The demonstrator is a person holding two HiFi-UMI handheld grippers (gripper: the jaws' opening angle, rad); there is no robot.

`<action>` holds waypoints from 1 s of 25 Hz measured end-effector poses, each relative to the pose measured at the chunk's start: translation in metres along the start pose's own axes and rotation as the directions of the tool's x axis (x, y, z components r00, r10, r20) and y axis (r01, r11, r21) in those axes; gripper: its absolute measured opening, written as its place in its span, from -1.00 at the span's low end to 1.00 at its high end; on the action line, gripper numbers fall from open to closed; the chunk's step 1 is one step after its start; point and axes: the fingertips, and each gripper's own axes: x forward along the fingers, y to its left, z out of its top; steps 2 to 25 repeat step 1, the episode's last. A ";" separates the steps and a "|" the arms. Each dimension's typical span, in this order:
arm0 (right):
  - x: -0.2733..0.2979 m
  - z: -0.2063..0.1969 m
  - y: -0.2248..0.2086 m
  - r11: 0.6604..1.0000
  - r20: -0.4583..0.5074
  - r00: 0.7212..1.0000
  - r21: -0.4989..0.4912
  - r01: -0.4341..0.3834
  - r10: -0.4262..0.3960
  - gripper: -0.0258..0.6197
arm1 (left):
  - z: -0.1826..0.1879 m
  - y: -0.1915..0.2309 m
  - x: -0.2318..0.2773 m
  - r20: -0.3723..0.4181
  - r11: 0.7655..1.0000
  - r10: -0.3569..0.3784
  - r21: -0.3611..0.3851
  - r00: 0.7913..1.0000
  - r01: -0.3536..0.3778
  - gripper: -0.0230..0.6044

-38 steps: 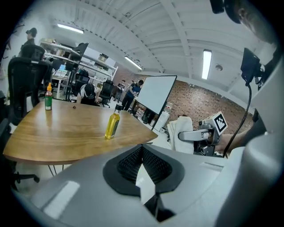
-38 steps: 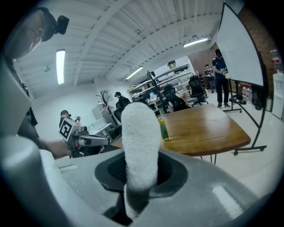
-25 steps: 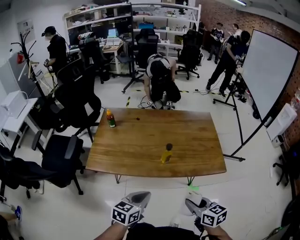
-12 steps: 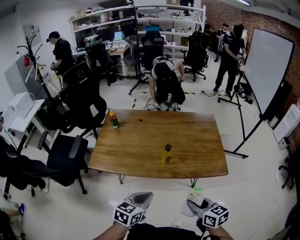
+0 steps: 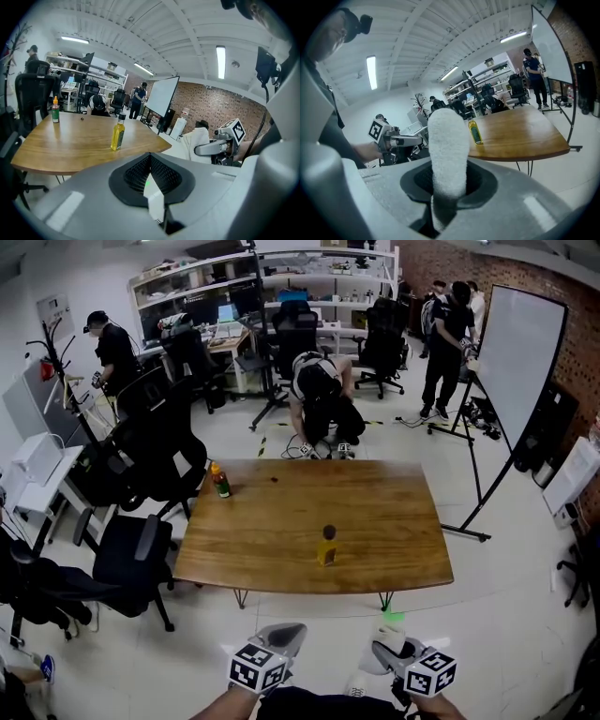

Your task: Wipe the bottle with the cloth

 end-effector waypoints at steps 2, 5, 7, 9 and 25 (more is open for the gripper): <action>0.000 -0.001 0.000 1.000 0.001 1.000 0.003 0.002 -0.002 -0.70 | 0.000 0.001 0.000 -0.002 1.000 0.002 0.000 1.000 -0.002 -0.87; 0.000 -0.001 0.000 1.000 0.001 1.000 0.003 0.002 -0.002 -0.70 | 0.000 0.001 0.000 -0.002 1.000 0.002 0.000 1.000 -0.002 -0.87; 0.000 -0.001 0.000 1.000 0.001 1.000 0.003 0.002 -0.002 -0.70 | 0.000 0.001 0.000 -0.002 1.000 0.002 0.000 1.000 -0.002 -0.87; 0.000 -0.001 0.000 1.000 0.001 1.000 0.003 0.002 -0.002 -0.70 | 0.000 0.001 0.000 -0.002 1.000 0.002 0.000 1.000 -0.002 -0.87; 0.000 -0.001 0.000 1.000 0.001 1.000 0.003 0.002 -0.002 -0.70 | 0.000 0.001 0.000 -0.002 1.000 0.002 0.000 1.000 -0.002 -0.87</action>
